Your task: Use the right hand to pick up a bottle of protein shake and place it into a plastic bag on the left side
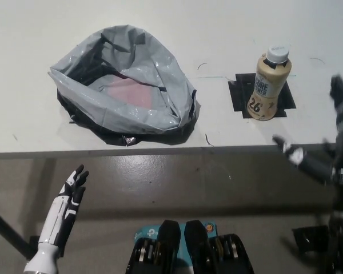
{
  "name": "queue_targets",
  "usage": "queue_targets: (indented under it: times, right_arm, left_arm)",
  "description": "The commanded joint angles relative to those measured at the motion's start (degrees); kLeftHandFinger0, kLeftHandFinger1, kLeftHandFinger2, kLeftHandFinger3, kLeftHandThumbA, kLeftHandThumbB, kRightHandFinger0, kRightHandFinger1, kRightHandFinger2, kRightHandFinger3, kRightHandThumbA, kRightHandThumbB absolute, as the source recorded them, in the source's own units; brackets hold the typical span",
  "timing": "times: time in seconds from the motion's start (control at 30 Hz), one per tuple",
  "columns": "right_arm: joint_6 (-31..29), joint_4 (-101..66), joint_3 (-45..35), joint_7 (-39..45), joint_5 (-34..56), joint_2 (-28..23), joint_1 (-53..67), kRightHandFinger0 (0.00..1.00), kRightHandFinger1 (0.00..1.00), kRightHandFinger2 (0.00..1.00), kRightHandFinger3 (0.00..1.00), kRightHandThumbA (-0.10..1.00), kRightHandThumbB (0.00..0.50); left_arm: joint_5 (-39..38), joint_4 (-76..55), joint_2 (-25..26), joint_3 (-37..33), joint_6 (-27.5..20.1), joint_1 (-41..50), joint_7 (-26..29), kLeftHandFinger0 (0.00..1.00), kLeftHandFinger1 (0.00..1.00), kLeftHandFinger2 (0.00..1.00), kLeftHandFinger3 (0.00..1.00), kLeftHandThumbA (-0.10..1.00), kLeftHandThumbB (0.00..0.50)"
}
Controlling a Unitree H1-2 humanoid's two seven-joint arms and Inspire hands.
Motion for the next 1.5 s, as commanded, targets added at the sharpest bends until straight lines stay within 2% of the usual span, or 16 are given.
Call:
queue_targets:
  times: [0.0, 0.17, 0.3, 0.37, 0.4, 0.73, 1.03, 1.1, 1.13, 1.17, 1.2, 1.23, 1.27, 1.33, 1.37, 1.47]
  right_arm:
    - [3.76, 3.45, -1.30, -1.30, 0.54, -0.33, -5.08, 1.00, 1.00, 1.00, 1.00, 1.00, 0.397]
    - [6.64, 9.95, -1.78, -1.10, 1.37, -0.29, -9.89, 1.00, 1.00, 1.00, 1.00, 1.00, 0.469]
    - [5.87, 16.28, -1.92, -0.19, 3.43, -0.67, -13.68, 1.00, 1.00, 1.00, 1.00, 1.00, 0.437]
    - [5.93, 19.24, -1.92, -0.40, 3.32, -0.96, -15.41, 1.00, 1.00, 1.00, 1.00, 1.00, 0.372]
    - [6.40, 21.15, -2.09, -0.15, 3.86, -1.15, -16.55, 1.00, 1.00, 1.00, 1.00, 1.00, 0.400]
    - [6.39, 36.17, -2.68, 0.19, 5.99, -2.30, -24.29, 1.00, 1.00, 1.00, 1.00, 1.00, 0.417]
    - [6.34, 48.86, -5.27, 2.66, 12.23, -1.51, -31.83, 1.00, 1.00, 1.00, 1.00, 1.00, 0.485]
    - [8.90, 53.52, -10.97, 7.80, 21.96, 0.25, -35.03, 1.00, 1.00, 1.00, 1.00, 0.86, 0.498]
    - [13.30, 54.18, -14.40, 6.34, 25.61, 1.25, -36.40, 1.00, 1.00, 1.00, 1.00, 0.61, 0.456]
    - [20.48, 54.81, -19.84, 3.24, 30.80, 2.61, -38.45, 0.51, 0.49, 0.78, 1.00, 0.44, 0.442]
    - [22.76, 55.28, -21.87, 2.34, 32.63, 2.94, -39.33, 0.28, 0.31, 0.63, 1.00, 0.38, 0.427]
    - [24.14, 55.46, -21.84, -0.35, 30.96, 3.11, -40.14, 0.01, 0.01, 0.06, 0.80, 0.07, 0.357]
    - [25.17, 54.93, -21.53, -1.06, 29.77, 3.32, -40.47, 0.00, 0.00, 0.00, 0.56, -0.08, 0.323]
    - [27.15, 53.48, -22.24, 0.14, 29.95, 3.95, -40.55, 0.00, 0.00, 0.10, 0.37, -0.10, 0.304]
    - [28.20, 52.07, -22.72, 0.31, 30.30, 4.51, -40.17, 0.00, 0.00, 0.29, 0.26, -0.10, 0.270]
    - [28.35, 50.53, -22.43, 0.86, 29.00, 4.74, -39.02, 0.00, 0.05, 0.50, 0.32, -0.10, 0.216]
  left_arm:
    - [-0.71, -1.29, 0.17, -0.22, -3.56, -0.04, -0.48, 1.00, 1.00, 1.00, 1.00, 1.00, 0.100]
    - [-2.38, -1.68, 0.21, -0.39, -2.88, 0.13, -1.88, 1.00, 1.00, 1.00, 1.00, 1.00, 0.118]
    - [-4.09, -1.42, 0.14, -0.53, -3.13, 0.24, -3.02, 1.00, 1.00, 1.00, 1.00, 1.00, 0.125]
    - [-4.09, -1.53, 0.18, -0.70, -3.17, 0.31, -3.25, 1.00, 1.00, 1.00, 1.00, 1.00, 0.128]
    - [-4.13, -1.47, 0.23, -0.87, -3.76, 0.33, -3.52, 1.00, 1.00, 1.00, 1.00, 1.00, 0.120]
    - [-6.95, -1.20, -0.04, -0.76, -4.71, 0.27, -5.08, 1.00, 1.00, 1.00, 1.00, 1.00, 0.176]
    - [-7.71, -1.60, -0.44, -0.58, -5.03, 0.39, -5.14, 1.00, 1.00, 1.00, 1.00, 1.00, 0.197]
    - [-7.79, -1.43, -0.40, -0.69, -5.35, 0.13, -5.21, 1.00, 1.00, 1.00, 1.00, 1.00, 0.200]
    - [-7.78, -1.57, -0.40, -0.72, -5.03, 0.06, -5.21, 1.00, 1.00, 1.00, 1.00, 1.00, 0.212]
    - [-7.82, -1.93, -0.42, -0.78, -4.42, 0.09, -5.24, 1.00, 1.00, 1.00, 1.00, 1.00, 0.216]
    - [-7.81, -2.10, -0.43, -0.80, -4.15, 0.08, -5.25, 1.00, 1.00, 1.00, 1.00, 1.00, 0.218]
    - [-7.63, -2.15, -0.32, -0.89, -4.17, -0.23, -5.32, 1.00, 1.00, 1.00, 1.00, 1.00, 0.219]
    - [-7.46, -2.18, -0.21, -0.97, -4.05, -0.73, -5.39, 1.00, 1.00, 1.00, 1.00, 1.00, 0.219]
    - [-7.19, -2.07, 0.07, -1.07, -3.92, -1.53, -5.54, 1.00, 1.00, 1.00, 1.00, 1.00, 0.209]
    - [-6.92, -2.17, 0.24, -1.20, -3.88, -1.75, -5.64, 1.00, 1.00, 1.00, 1.00, 1.00, 0.194]
    - [-7.75, -2.38, 0.49, -1.11, -3.45, -2.00, -6.10, 1.00, 1.00, 1.00, 1.00, 1.00, 0.177]
